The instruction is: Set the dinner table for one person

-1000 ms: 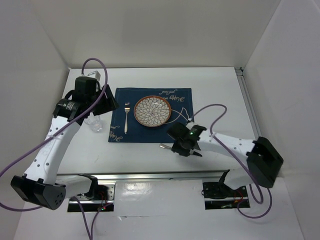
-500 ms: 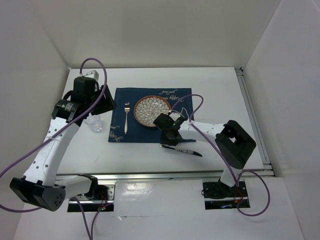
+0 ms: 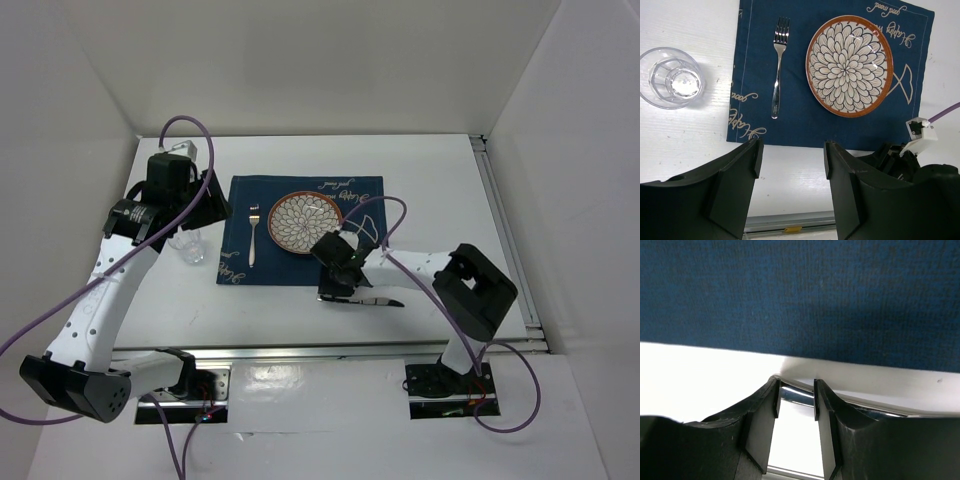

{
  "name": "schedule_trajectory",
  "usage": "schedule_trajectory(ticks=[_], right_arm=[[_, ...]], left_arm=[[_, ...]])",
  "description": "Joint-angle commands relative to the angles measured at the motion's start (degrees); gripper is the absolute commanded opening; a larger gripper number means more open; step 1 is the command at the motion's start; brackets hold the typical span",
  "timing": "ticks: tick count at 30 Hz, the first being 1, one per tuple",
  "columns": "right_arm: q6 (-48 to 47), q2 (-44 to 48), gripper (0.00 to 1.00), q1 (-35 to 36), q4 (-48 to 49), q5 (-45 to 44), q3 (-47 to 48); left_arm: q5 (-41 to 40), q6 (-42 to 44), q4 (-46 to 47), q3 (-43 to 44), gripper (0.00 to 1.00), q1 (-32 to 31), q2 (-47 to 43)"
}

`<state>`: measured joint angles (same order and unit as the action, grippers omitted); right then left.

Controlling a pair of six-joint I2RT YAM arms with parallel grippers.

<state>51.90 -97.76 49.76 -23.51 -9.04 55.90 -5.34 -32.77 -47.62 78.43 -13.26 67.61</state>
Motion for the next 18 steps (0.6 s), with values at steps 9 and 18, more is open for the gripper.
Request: schedule_trajectory(ticks=[9,18], right_arm=[[0.04,4.76,0.44,3.68,-7.25,-1.07,-4.04],[3.64,10.82,0.52,3.68,-14.01,-6.77,-0.26]], left_arm=[[-0.72,1.57,0.77,0.50,0.69,-0.02,-0.99],[0.42,1.05,1.30,-0.04,0.69,-0.02,-0.99]])
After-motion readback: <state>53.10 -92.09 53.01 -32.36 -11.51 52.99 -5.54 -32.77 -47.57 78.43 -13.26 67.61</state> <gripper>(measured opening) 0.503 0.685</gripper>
